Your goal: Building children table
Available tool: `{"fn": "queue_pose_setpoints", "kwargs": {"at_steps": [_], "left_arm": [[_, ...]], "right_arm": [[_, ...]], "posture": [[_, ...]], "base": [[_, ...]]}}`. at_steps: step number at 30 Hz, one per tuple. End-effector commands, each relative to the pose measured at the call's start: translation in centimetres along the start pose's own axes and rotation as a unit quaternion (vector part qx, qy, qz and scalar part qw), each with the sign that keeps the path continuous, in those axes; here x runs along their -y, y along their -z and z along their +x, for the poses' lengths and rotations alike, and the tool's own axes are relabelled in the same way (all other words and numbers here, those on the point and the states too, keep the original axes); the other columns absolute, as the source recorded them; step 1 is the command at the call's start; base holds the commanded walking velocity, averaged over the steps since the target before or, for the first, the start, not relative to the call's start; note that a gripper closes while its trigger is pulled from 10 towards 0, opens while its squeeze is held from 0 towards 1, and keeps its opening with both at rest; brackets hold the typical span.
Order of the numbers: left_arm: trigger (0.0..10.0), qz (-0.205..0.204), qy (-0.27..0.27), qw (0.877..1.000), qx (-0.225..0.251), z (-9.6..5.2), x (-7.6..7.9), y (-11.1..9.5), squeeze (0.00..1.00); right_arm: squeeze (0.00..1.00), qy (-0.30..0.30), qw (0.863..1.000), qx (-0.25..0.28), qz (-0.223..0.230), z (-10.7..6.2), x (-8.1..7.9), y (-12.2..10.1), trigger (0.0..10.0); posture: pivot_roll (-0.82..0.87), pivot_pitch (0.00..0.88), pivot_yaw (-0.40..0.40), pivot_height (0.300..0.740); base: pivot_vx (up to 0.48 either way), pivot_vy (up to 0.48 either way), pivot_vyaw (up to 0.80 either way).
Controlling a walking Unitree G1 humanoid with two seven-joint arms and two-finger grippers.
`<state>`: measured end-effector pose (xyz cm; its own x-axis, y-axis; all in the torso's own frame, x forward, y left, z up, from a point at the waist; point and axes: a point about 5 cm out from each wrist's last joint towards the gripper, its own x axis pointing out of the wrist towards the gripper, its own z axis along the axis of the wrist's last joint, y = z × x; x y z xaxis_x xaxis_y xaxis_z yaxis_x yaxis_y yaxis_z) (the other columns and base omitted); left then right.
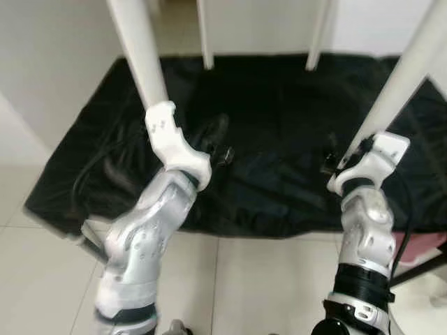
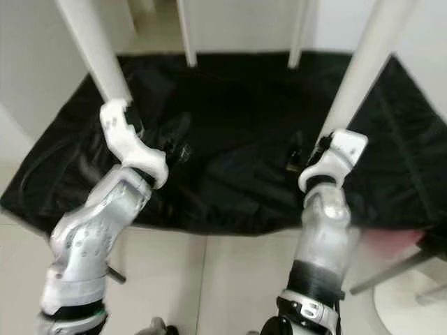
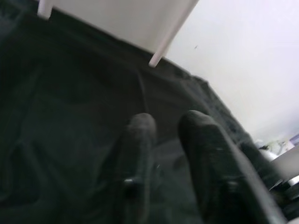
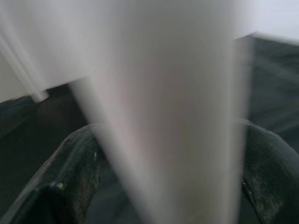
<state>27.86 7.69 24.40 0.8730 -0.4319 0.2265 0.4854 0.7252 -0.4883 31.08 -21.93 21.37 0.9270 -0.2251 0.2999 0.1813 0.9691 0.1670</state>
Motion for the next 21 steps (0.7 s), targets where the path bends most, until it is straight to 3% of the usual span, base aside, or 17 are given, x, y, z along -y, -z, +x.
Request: {"fn": "queue_pose_setpoints", "kwargs": {"at_steps": [1, 3, 4, 5, 15, 21], "left_arm": [[10.0, 0.02, 0.102, 0.995, -0.012, -0.8, 1.1, 0.1, 1.0], [10.0, 0.028, 0.1, 0.995, -0.013, -1.1, 0.9, 0.1, 1.0], [10.0, 0.031, 0.099, 0.994, -0.015, -1.3, 0.9, 0.1, 0.0], [10.0, 0.043, 0.098, 0.994, -0.02, -1.7, 0.7, 0.2, 0.0], [10.0, 0.083, 0.089, 0.992, -0.039, -3.3, -0.2, 0.7, 0.0], [10.0, 0.13, 0.093, 0.985, -0.058, -4.3, -0.7, 1.3, 0.0]], "right_arm": [[1.0, 0.002, 1.0, 0.025, 0.008, -0.3, -0.1, -0.3, 10.0], [1.0, -0.005, 0.999, 0.038, 0.001, -0.5, -0.3, -0.5, 10.0], [0.53, -0.006, 0.999, 0.045, -0.005, -0.7, -0.4, -0.6, 10.0], [0.0, -0.01, 0.999, 0.051, -0.013, -0.9, -0.5, -0.7, 10.0], [0.0, -0.029, 0.998, 0.056, -0.027, -2.5, -0.7, -0.2, 10.0], [0.0, -0.024, 0.997, 0.063, -0.046, -4.0, -0.4, 0.1, 10.0]], "posture": [[-0.03, 0.121, 0.042, 0.74], [-0.03, 0.119, 0.04, 0.74], [-0.02, 0.12, 0.035, 0.74], [-0.02, 0.118, 0.033, 0.74], [-0.02, 0.112, 0.033, 0.74], [-0.03, 0.105, 0.037, 0.74]], "base": [[0.0, 0.0, 0.0], [0.0, 0.0, 0.0], [0.0, 0.0, 0.0], [0.0, 0.0, 0.0], [0.0, 0.0, 0.0], [0.0, 0.0, 0.0]]}}
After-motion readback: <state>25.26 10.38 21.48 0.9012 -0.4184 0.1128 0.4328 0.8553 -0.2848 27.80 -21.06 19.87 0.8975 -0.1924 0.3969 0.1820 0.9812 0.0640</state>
